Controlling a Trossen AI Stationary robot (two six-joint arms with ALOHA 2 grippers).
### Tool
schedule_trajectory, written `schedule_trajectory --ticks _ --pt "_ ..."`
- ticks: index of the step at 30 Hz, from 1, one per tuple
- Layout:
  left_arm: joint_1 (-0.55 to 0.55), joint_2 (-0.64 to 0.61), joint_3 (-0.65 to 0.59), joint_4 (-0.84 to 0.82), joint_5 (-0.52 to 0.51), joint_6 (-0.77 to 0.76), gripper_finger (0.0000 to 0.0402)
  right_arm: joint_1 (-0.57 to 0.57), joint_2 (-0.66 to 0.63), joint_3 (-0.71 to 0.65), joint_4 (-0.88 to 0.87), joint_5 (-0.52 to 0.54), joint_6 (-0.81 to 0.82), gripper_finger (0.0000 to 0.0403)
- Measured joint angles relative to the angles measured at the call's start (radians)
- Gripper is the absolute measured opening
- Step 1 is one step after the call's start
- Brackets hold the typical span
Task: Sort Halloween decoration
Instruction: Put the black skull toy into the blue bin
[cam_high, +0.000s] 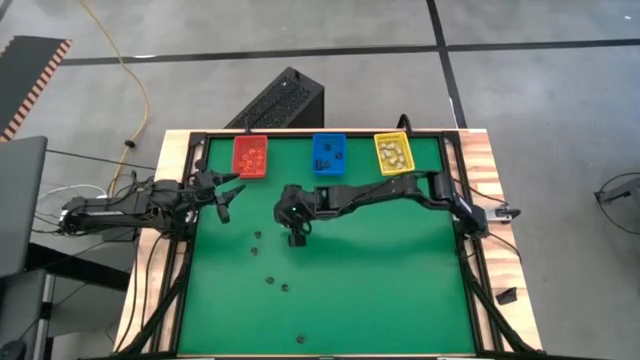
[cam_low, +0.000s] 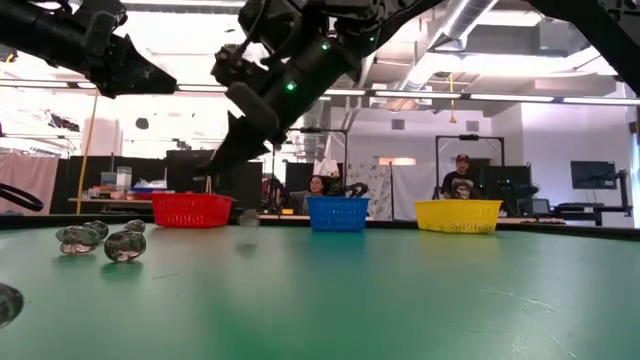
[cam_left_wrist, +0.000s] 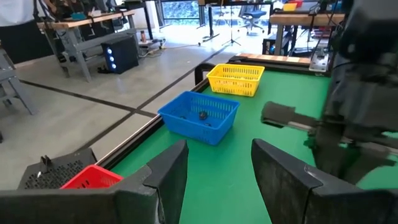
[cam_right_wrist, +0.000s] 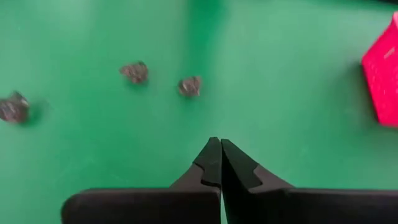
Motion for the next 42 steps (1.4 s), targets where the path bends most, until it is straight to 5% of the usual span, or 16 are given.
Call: schedule_trajectory --ticks 5,11,18,24,30,34,42 --pt "0.000 0.000 0.000 0.000 0.001 -0.006 0.0169 -0.030 0.002 0.002 -0.051 -0.027 0.039 0.0041" --pt "0.000 0.000 0.000 -0.012 0.003 -0.020 0.0169 -0.059 -0.025 -0.002 -0.293 0.062 0.058 0.0050" --pt "0.000 0.000 0.000 -0.036 0.003 -0.029 0.0169 -0.047 -0.321 -0.231 -0.390 0.141 0.129 0.0034" --pt "0.000 0.000 0.000 -0.016 0.003 -0.060 0.0169 -0.005 -0.692 -0.645 -0.133 0.292 0.285 0.0029" --pt "0.000 0.000 0.000 -0.007 0.003 -0.077 0.0169 0.055 -0.845 -1.024 0.267 0.358 0.433 0.0045" --pt "0.000 0.000 0.000 -0.005 0.003 -0.077 0.0169 0.060 -0.789 -1.149 0.552 0.367 0.453 0.0047" --pt "0.000 0.000 0.000 -0.005 0.003 -0.077 0.0169 0.023 -0.491 -1.141 0.868 0.418 0.395 0.0094"
